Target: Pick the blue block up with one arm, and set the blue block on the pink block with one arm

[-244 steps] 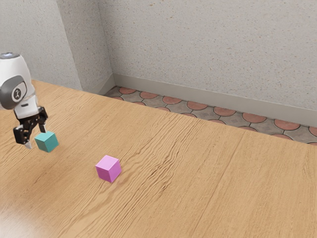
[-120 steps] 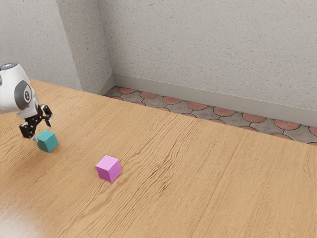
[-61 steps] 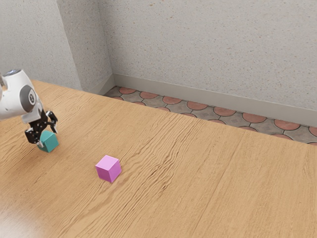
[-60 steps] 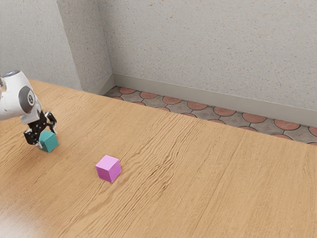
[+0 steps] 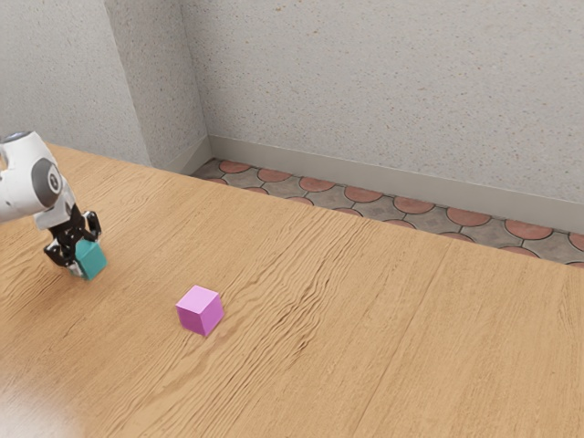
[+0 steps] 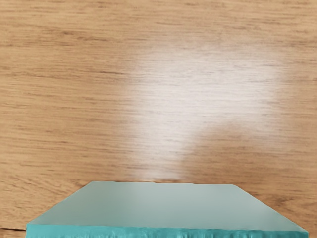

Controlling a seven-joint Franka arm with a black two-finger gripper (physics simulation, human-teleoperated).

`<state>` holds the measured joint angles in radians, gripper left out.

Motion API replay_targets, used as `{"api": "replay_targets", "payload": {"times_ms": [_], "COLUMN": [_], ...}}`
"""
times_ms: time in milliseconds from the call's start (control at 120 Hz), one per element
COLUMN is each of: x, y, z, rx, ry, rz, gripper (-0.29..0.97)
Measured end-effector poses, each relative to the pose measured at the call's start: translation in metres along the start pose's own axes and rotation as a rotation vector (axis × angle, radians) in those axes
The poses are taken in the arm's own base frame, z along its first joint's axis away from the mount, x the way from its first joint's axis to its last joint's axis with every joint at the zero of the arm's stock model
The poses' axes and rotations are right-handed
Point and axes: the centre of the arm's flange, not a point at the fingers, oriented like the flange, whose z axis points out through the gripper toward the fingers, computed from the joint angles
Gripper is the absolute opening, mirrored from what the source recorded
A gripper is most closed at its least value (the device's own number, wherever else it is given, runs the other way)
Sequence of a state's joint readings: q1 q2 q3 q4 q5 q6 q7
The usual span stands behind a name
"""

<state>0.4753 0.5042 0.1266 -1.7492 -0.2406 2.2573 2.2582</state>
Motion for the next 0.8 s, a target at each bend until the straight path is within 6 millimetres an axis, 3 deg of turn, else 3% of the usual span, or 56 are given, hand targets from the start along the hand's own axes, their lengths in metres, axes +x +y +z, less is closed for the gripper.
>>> {"api": "replay_targets", "payload": {"times_ms": [117, 292, 358, 483, 800], "x": [0.025, 0.107, 0.144, 0.195, 0.284], "y": [0.005, 0.018, 0.011, 0.007, -0.005], "z": [-0.039, -0.074, -0.078, -0.084, -0.066], "rx": [0.008, -0.016, -0.027, -0.048, -0.138], "ry": [0.026, 0.086, 0.105, 0.118, 0.063], "rz": [0.022, 0.097, 0.138, 0.174, 0.156], "gripper": [0.38, 0.39, 0.39, 0.39, 0.39]}}
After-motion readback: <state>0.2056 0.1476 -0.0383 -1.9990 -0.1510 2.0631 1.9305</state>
